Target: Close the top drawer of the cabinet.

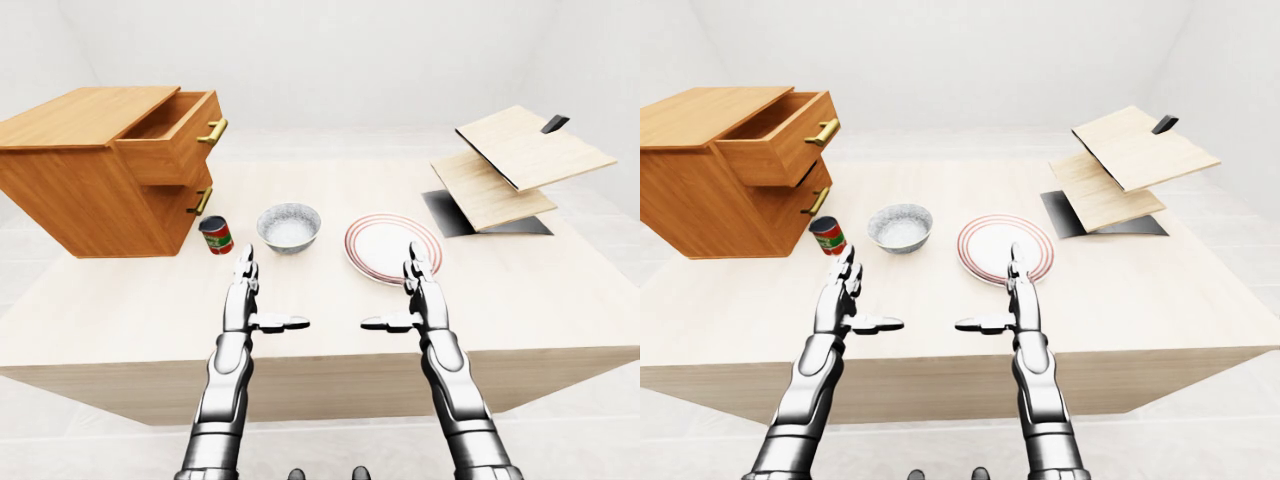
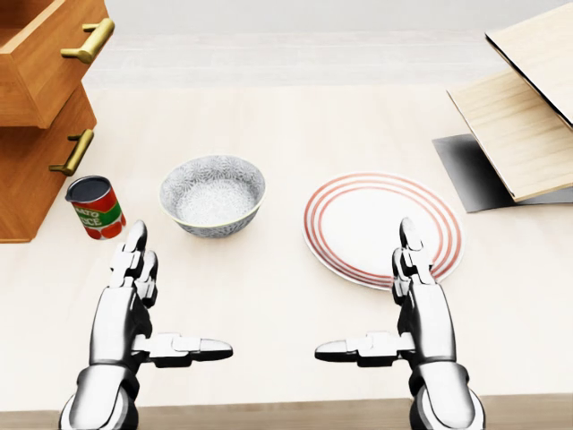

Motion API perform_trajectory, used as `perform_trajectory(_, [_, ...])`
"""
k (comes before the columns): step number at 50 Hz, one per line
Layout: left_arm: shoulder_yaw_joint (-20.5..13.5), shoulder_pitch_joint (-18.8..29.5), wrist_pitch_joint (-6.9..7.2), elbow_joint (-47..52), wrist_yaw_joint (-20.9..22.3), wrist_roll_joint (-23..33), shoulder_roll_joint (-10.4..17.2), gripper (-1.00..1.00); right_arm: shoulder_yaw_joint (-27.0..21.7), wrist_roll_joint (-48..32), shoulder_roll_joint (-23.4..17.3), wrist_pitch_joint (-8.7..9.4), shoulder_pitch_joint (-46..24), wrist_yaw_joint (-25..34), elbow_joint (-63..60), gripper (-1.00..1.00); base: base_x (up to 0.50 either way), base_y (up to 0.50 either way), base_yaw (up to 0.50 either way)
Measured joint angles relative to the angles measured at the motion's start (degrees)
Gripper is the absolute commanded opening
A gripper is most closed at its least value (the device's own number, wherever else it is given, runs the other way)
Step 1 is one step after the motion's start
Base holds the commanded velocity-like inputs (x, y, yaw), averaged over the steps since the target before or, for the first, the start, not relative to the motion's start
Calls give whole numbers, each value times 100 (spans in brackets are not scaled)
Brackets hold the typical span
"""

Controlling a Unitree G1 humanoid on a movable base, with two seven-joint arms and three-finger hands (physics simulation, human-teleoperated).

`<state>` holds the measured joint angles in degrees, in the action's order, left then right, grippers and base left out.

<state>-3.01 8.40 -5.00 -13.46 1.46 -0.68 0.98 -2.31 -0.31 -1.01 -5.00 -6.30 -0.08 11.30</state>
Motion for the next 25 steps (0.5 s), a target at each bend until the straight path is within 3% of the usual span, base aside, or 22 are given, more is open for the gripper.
perform_trajectory(10, [161,-512,216,699,-56,-4,92,100,32,31,-21,260,380,121,-607,100,0,0,0])
perform_trajectory(22, [159,-731,294,1018,-25,104,53,100,52,-27,-23,352,542,172,-846,100,0,0,0])
perform_trajectory(25, [169,-775,402,1191,-8,145,61,100,49,-46,-29,376,580,174,-973,100,0,0,0])
